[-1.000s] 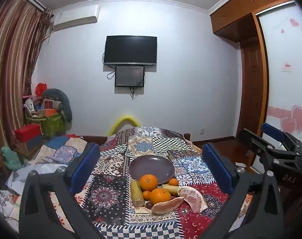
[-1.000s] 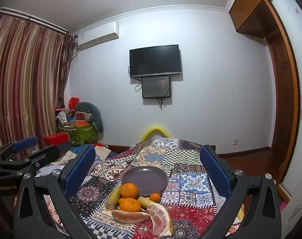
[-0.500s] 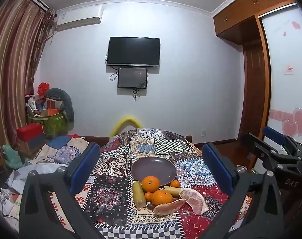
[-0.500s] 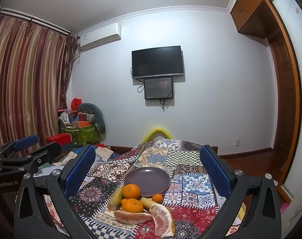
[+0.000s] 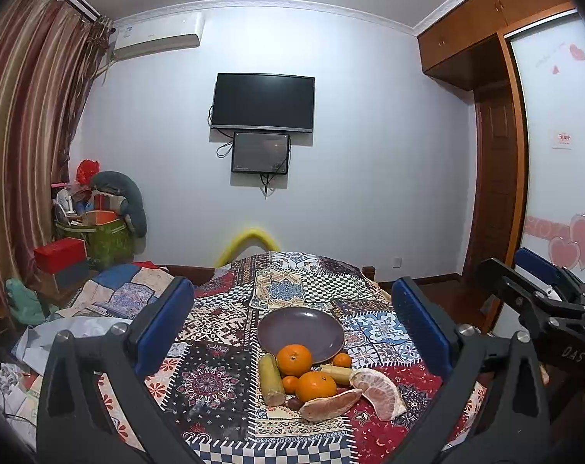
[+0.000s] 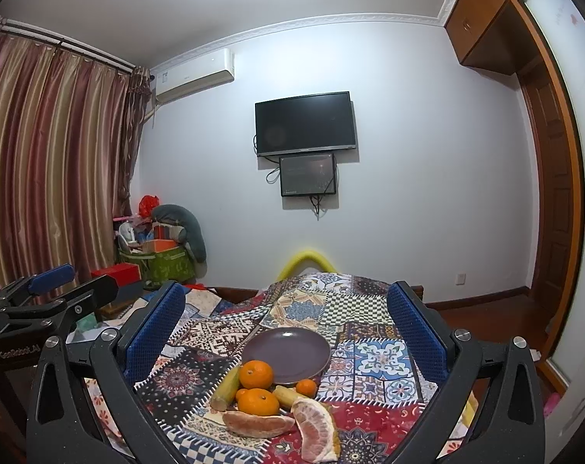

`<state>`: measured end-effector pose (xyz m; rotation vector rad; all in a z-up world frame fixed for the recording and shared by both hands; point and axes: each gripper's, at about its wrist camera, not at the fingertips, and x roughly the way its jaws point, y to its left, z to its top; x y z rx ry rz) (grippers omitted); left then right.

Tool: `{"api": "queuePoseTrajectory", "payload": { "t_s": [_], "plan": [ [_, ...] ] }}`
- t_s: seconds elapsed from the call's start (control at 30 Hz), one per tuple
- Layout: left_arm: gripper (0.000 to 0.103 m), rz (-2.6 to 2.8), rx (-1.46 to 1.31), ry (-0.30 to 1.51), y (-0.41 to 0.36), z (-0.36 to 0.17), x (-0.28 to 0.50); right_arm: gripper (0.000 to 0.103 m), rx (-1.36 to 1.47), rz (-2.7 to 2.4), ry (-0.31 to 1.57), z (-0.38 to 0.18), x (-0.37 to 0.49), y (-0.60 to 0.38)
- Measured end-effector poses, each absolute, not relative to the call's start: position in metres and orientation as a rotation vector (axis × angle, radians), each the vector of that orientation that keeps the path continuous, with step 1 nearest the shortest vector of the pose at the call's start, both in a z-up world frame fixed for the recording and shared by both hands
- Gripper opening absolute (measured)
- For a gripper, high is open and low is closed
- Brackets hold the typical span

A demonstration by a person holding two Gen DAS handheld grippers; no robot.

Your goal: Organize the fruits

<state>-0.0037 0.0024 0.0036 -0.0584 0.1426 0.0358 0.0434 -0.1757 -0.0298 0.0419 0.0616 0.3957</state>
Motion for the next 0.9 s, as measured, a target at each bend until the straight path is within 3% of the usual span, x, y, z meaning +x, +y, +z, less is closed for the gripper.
{"api": "queuePoseTrajectory", "payload": {
  "t_s": [0.9],
  "plan": [
    [0.103, 0.067, -0.048, 0.123, -0.0007, 0.0054, -0.0056, 0.103, 0.053, 0.412, 0.052, -0.0341, 0.0433, -0.1758]
  ]
}}
